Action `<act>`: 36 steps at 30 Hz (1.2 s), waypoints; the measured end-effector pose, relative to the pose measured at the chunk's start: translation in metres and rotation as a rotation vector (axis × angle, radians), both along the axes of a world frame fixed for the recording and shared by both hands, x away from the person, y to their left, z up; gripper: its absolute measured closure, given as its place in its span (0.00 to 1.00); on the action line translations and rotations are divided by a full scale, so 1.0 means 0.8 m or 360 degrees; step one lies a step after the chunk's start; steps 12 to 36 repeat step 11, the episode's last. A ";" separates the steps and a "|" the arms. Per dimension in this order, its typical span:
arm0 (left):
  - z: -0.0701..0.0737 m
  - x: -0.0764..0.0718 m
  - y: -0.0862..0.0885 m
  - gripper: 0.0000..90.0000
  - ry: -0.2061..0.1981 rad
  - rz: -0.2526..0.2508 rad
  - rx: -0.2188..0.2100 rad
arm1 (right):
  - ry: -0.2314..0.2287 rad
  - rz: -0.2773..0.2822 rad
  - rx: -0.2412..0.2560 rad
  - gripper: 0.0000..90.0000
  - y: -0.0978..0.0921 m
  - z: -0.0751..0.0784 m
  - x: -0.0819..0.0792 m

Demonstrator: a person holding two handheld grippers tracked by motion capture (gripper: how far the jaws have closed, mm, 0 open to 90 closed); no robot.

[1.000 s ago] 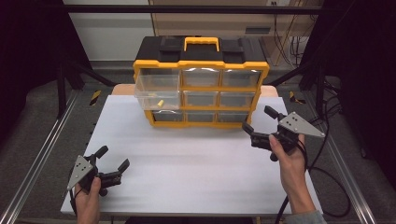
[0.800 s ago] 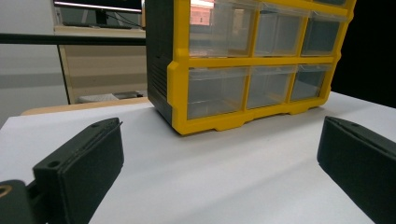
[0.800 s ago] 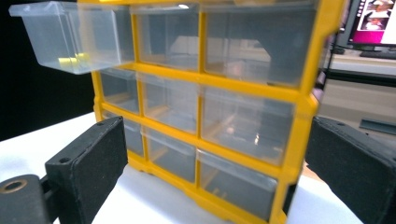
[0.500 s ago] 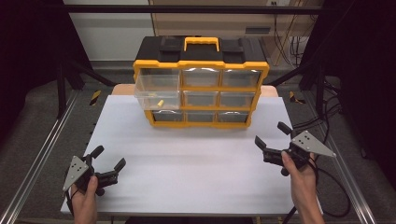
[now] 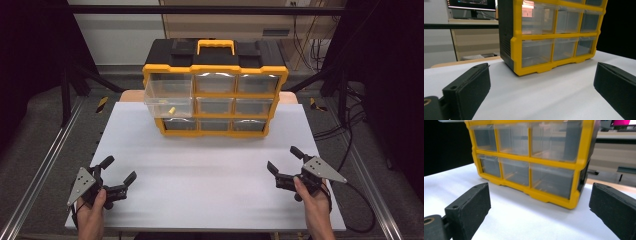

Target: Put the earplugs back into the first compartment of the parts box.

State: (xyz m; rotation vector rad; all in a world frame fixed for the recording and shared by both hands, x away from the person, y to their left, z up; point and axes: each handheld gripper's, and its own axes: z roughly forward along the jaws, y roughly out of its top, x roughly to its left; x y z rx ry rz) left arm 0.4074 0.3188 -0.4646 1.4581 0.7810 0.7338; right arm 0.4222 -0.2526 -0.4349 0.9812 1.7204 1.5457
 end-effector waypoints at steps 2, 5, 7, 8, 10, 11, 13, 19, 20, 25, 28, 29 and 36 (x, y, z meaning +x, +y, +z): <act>0.000 0.000 -0.004 0.00 -0.0002 -0.0012 0.0021 | 0.0020 -0.0016 -0.0022 0.05 0.003 -0.011 0.002; -0.002 0.001 -0.010 0.00 0.0010 -0.0033 0.0036 | 0.0042 -0.0021 -0.0005 0.05 0.004 -0.025 0.004; -0.003 0.002 -0.013 0.00 0.0024 -0.0046 0.0043 | 0.0059 -0.0018 0.0007 0.07 0.003 -0.031 0.004; -0.004 0.003 -0.016 0.00 0.0038 -0.0058 0.0052 | 0.0071 -0.0016 0.0013 0.07 0.003 -0.033 0.004; -0.005 0.004 -0.021 0.00 0.0083 -0.0061 0.0082 | 0.0111 -0.0011 -0.0001 0.07 0.002 -0.039 0.005; -0.005 0.004 -0.021 0.01 0.0083 -0.0061 0.0082 | 0.0128 -0.0015 -0.0013 0.07 0.002 -0.042 0.006; -0.005 0.004 -0.021 0.01 0.0083 -0.0061 0.0082 | 0.0128 -0.0015 -0.0013 0.07 0.002 -0.042 0.006; -0.005 0.004 -0.021 0.01 0.0083 -0.0061 0.0082 | 0.0128 -0.0015 -0.0013 0.07 0.002 -0.042 0.006; -0.005 0.004 -0.021 0.01 0.0083 -0.0061 0.0082 | 0.0128 -0.0015 -0.0013 0.07 0.002 -0.042 0.006; -0.005 0.004 -0.021 0.01 0.0083 -0.0061 0.0082 | 0.0128 -0.0015 -0.0013 0.07 0.002 -0.042 0.006; -0.005 0.004 -0.021 0.01 0.0083 -0.0061 0.0082 | 0.0128 -0.0015 -0.0013 0.07 0.002 -0.042 0.006; -0.005 0.004 -0.021 0.01 0.0083 -0.0061 0.0082 | 0.0128 -0.0015 -0.0013 0.07 0.002 -0.042 0.006; -0.005 0.004 -0.021 0.01 0.0083 -0.0061 0.0082 | 0.0128 -0.0015 -0.0013 0.07 0.002 -0.042 0.006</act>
